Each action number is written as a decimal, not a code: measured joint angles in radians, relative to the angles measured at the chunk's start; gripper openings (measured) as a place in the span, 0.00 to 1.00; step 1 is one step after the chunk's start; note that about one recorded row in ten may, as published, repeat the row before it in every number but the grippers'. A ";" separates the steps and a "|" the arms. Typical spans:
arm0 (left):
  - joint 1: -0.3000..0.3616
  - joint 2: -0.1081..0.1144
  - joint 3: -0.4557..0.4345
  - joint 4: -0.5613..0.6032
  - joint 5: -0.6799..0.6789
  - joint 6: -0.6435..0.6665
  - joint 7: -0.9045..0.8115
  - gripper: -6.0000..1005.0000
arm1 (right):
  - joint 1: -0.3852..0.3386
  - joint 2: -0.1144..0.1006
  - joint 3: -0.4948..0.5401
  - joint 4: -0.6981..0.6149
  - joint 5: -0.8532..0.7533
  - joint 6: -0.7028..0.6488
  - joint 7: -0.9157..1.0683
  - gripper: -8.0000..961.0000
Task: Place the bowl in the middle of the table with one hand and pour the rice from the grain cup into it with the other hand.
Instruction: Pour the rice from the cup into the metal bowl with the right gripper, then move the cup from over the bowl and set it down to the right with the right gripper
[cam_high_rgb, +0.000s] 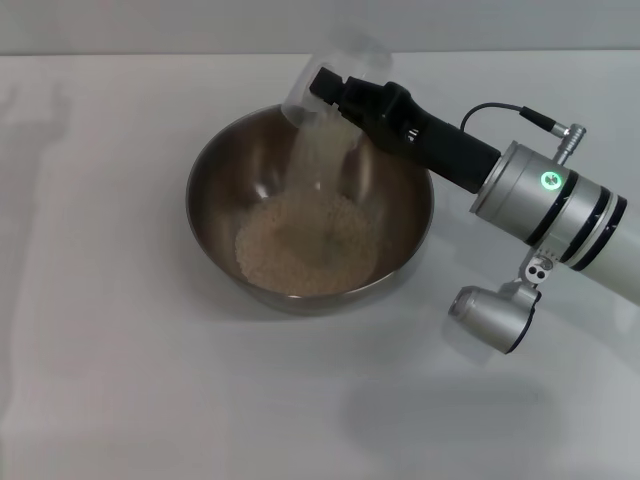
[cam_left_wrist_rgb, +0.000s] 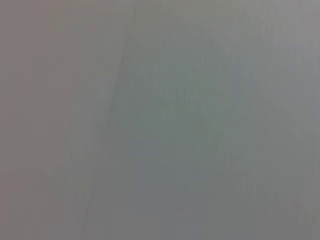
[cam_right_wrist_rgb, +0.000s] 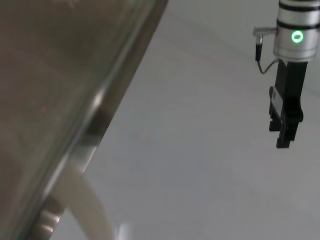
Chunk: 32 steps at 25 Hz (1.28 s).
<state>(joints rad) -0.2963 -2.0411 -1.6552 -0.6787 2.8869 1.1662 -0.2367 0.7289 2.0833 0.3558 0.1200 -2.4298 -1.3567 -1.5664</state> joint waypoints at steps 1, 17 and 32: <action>-0.001 -0.002 0.000 0.001 0.000 -0.002 0.000 0.54 | 0.001 0.000 0.000 -0.001 -0.004 -0.001 -0.005 0.02; -0.007 -0.004 0.000 0.003 0.000 -0.004 -0.001 0.54 | -0.139 0.009 0.242 0.345 0.273 -0.033 0.673 0.02; -0.001 0.000 0.011 0.005 0.000 0.009 -0.007 0.54 | -0.233 0.007 0.244 0.474 0.787 0.347 1.143 0.02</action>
<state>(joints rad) -0.2975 -2.0410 -1.6442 -0.6733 2.8870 1.1751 -0.2440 0.4956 2.0907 0.5999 0.5940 -1.6427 -1.0100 -0.4232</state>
